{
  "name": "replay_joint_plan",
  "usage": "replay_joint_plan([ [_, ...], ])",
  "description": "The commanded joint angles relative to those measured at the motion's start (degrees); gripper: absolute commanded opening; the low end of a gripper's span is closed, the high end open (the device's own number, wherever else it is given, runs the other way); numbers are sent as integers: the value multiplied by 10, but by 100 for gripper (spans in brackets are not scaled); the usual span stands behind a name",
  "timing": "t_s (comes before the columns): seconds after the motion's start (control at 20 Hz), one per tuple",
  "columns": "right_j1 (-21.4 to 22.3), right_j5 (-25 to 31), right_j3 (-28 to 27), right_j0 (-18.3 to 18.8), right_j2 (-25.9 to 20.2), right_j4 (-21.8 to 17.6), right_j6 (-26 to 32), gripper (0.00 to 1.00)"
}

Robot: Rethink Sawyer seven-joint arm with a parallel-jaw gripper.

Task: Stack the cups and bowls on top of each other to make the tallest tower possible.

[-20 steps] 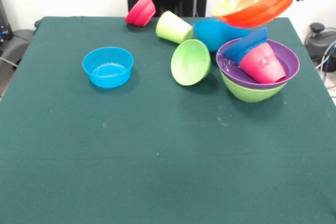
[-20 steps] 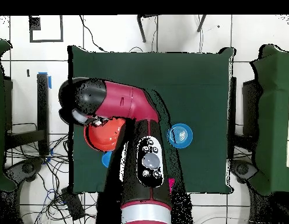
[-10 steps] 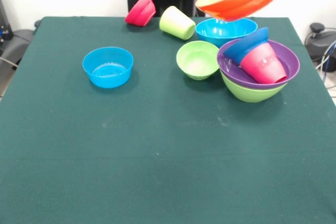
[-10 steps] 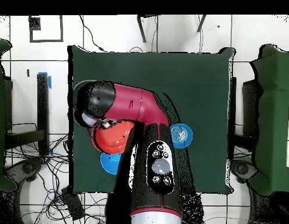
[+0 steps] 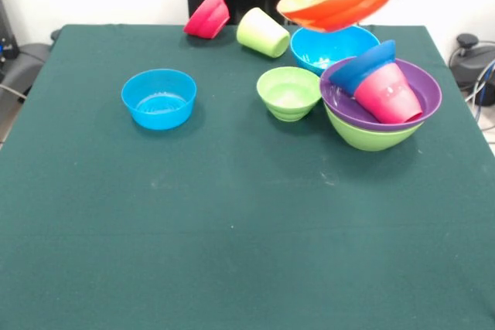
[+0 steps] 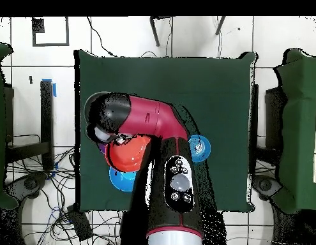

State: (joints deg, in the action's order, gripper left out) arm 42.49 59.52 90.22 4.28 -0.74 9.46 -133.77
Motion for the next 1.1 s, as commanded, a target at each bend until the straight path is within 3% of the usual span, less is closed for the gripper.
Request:
replay_joint_plan([
  [0.05,2,-57,80,14,-48,-33,63,0],
  [0.3,-5,-119,102,23,-63,-28,63,0],
  [0.35,-7,-132,103,25,-66,-28,60,100],
  [0.5,-9,-134,96,23,-63,-24,46,100],
  [0.65,-17,-101,66,15,-51,-25,18,100],
  [1.1,-138,-39,-105,24,-33,-90,49,100],
])
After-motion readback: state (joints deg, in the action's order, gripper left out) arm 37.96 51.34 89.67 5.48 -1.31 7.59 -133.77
